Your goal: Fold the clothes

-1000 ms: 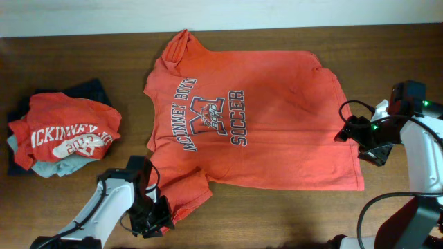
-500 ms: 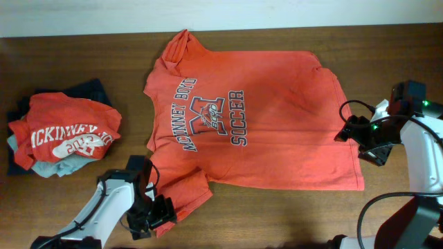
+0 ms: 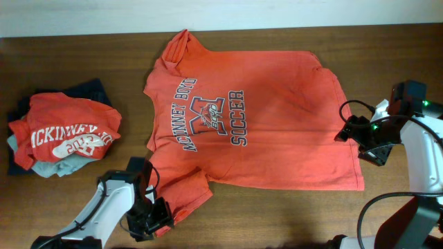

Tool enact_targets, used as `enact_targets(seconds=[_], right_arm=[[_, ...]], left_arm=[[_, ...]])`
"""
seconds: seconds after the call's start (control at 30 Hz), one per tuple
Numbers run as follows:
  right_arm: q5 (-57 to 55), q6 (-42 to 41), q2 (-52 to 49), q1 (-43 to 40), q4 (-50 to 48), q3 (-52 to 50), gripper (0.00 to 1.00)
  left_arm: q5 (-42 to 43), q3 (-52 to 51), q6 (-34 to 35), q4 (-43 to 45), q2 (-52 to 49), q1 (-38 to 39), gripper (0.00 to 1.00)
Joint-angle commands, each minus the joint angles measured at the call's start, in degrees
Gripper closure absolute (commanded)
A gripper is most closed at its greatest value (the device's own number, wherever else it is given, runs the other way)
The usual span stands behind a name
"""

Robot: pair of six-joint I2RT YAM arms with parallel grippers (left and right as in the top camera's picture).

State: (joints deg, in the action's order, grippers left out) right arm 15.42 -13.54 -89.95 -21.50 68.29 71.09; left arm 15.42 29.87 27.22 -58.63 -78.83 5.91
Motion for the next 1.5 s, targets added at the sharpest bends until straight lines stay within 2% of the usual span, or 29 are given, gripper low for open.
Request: enact_targets(seconds=[0.0, 0.03, 0.07, 0.1, 0.13, 0.33, 0.47, 0.57, 0.77, 1.07, 1.2, 1.23, 1.3, 1.33, 1.37, 1.4, 1.47], right_arm=[[-0.72, -0.46, 0.0, -0.02, -0.17, -0.11, 0.18], [-0.74, -0.46, 0.0, -0.02, -0.17, -0.11, 0.17], [-0.92, -0.46, 0.0, -0.02, -0.15, -0.11, 0.18], [-1.09, -0.46, 0.0, -0.02, -0.17, -0.11, 0.17], [-1.14, -0.46, 0.0, -0.02, -0.17, -0.11, 0.18], [-1.2, -0.48, 0.0, -0.04, -0.96, -0.11, 0.18], [-4.15, -3.5, -0.17, -3.37, -1.16, -0.11, 0.17], [-4.11, -3.5, -0.61, -7.3, -0.83, -0.22, 0.17], [-3.06, -3.5, -4.57, -14.97, -1.79, -7.41, 0.17], [-4.26, -6.93, -5.68, -21.59, -12.37, -21.81, 0.17], [2.4, -6.67, -5.68, -22.77, -19.85, -26.01, 0.18], [3.54, -6.69, -5.68, -22.75, -21.46, -26.8, 0.2], [6.64, -6.69, -5.68, -22.77, -26.34, -28.89, 0.32], [7.39, -6.69, -5.68, -22.77, -26.97, -29.2, 0.44], [8.04, -6.64, -5.66, -22.77, -27.19, -29.18, 0.52], [8.39, -6.38, -5.51, -22.77, -27.26, -28.85, 0.67], [8.39, -6.23, -5.14, -22.77, -25.7, -28.37, 0.74]], left_arm=[[-0.22, -0.85, 0.15, 1.2, 0.7, -0.17, 0.57], [-0.22, -0.83, 0.15, 1.38, 0.7, -0.2, 0.65], [-0.22, -0.55, 0.15, 1.42, 0.7, -0.2, 0.84], [-0.2, -0.15, 0.13, 1.31, 0.7, -0.2, 0.94], [-0.17, 0.44, 0.13, 0.85, 0.7, -0.2, 1.0], [-0.46, 11.72, -3.69, -8.17, 0.76, -0.2, 1.0], [-6.67, 28.68, -6.54, -16.92, 0.81, -0.17, 1.0], [-9.07, 34.16, -7.28, -18.56, 0.81, -0.17, 1.0], [-9.09, 35.5, -7.43, -18.16, 0.81, -0.17, 1.0], [-9.09, 35.5, -7.43, -17.42, 0.81, -0.17, 1.0], [-9.11, 35.5, -7.43, -16.68, 0.81, -0.17, 1.0], [-9.11, 35.5, -7.43, -16.59, 0.81, -0.17, 1.0], [-9.29, 35.5, -7.43, -16.39, 0.81, -0.2, 1.0], [-9.29, 35.5, -7.43, -16.39, 0.81, -0.2, 1.0], [-9.29, 35.5, -7.45, -16.44, 0.81, -0.17, 1.0], [-9.29, 35.5, -7.45, -16.44, 0.81, -0.17, 1.0], [-9.29, 35.5, -7.45, -16.44, 0.81, -0.2, 1.0]])
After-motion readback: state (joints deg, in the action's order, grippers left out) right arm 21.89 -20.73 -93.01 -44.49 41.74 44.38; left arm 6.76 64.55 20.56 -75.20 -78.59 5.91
